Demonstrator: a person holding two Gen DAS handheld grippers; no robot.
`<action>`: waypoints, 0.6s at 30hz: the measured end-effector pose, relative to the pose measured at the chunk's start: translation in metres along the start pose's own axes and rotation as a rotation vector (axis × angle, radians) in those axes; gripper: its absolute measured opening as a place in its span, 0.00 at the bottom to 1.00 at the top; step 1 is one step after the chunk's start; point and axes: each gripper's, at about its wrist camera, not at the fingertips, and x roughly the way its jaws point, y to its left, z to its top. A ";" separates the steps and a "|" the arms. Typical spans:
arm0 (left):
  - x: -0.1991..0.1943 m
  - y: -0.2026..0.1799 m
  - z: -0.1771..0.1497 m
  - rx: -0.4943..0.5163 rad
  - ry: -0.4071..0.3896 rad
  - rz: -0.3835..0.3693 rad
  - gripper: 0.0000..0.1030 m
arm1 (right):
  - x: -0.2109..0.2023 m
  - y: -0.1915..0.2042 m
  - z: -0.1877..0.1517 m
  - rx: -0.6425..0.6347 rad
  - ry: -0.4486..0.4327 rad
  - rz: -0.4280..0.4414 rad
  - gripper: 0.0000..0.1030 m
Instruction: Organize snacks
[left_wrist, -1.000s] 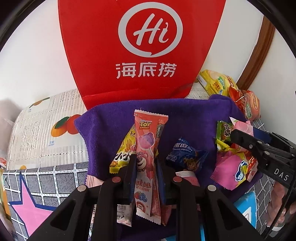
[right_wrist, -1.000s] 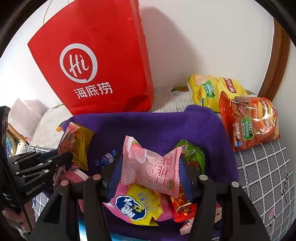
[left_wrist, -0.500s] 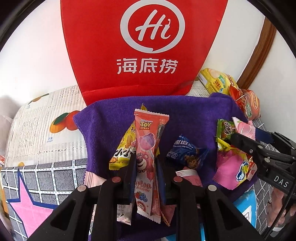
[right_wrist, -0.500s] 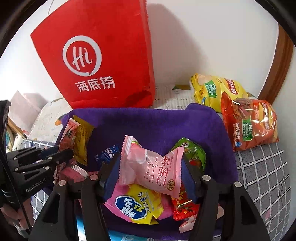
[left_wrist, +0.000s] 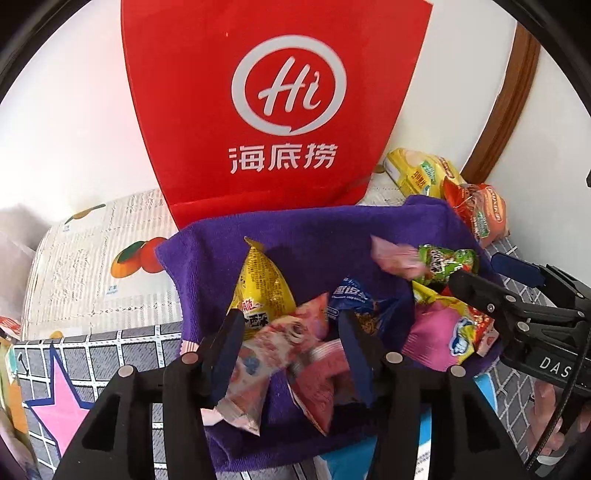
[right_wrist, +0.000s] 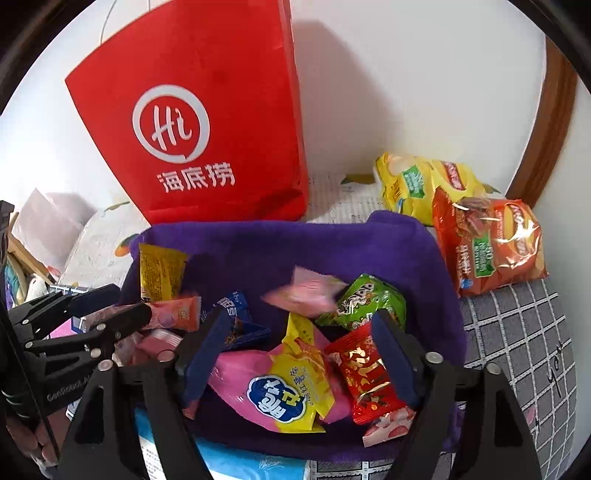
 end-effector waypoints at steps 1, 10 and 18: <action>-0.003 0.000 -0.001 -0.002 0.000 0.000 0.49 | -0.002 0.000 0.000 -0.001 -0.003 -0.002 0.78; -0.046 -0.008 -0.015 -0.010 -0.045 0.025 0.49 | -0.048 -0.005 -0.007 0.028 -0.032 0.004 0.78; -0.102 -0.026 -0.047 -0.014 -0.092 0.062 0.55 | -0.119 -0.013 -0.039 0.063 -0.097 0.001 0.78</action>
